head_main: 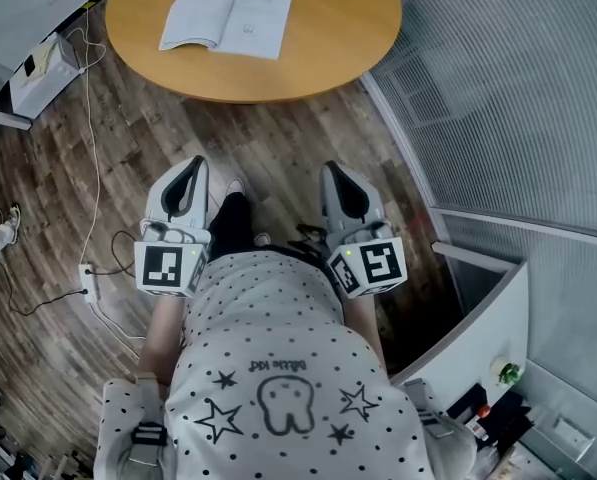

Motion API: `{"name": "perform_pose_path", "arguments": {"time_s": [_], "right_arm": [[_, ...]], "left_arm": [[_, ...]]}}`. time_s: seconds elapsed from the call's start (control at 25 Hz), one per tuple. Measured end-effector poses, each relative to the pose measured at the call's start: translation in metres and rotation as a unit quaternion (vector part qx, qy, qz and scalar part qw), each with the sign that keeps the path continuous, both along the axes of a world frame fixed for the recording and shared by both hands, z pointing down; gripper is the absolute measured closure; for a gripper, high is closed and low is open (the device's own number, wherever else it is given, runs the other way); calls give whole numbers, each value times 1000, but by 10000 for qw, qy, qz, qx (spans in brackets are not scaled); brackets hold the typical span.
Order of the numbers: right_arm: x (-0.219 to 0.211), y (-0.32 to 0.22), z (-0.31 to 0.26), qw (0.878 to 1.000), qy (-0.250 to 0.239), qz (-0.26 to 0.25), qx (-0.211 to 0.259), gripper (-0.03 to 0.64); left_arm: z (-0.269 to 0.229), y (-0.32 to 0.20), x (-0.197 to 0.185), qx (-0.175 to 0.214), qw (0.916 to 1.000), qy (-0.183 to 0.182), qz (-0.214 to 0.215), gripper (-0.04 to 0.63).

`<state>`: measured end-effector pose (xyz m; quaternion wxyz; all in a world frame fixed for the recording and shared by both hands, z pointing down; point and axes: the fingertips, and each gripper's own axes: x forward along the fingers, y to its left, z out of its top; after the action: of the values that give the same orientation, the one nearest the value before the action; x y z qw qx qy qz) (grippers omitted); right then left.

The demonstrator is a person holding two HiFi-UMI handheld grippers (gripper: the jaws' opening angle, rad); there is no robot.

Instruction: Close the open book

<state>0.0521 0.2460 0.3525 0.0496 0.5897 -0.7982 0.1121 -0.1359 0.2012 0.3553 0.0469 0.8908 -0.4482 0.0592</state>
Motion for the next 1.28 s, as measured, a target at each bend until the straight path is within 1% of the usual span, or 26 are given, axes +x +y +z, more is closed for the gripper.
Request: {"name": "perform_pose_path", "arguments": {"time_s": [0.16,0.36,0.68,1.04,1.28], "right_arm": [[-3,-39,-7,10000,39,57,-15,612],[-16,-77,-7,9999,86,29,-74,612],[-47,-123,-3,9999,88,-26,-67,612],[-61,-136,-1,9999,126,36,-112,612],[-63,-136,3,9997,143,60,-187,612]], "left_arm": [[-6,-38,-5,-14,10000,6,26,584],[-5,-70,-13,-107,9999,47,63,584],[-3,-118,-42,-59,9999,94,24,584],[0,-128,-67,-125,9998,117,-113,584],[4,-127,-71,-165,9997,151,-139,584]]}}
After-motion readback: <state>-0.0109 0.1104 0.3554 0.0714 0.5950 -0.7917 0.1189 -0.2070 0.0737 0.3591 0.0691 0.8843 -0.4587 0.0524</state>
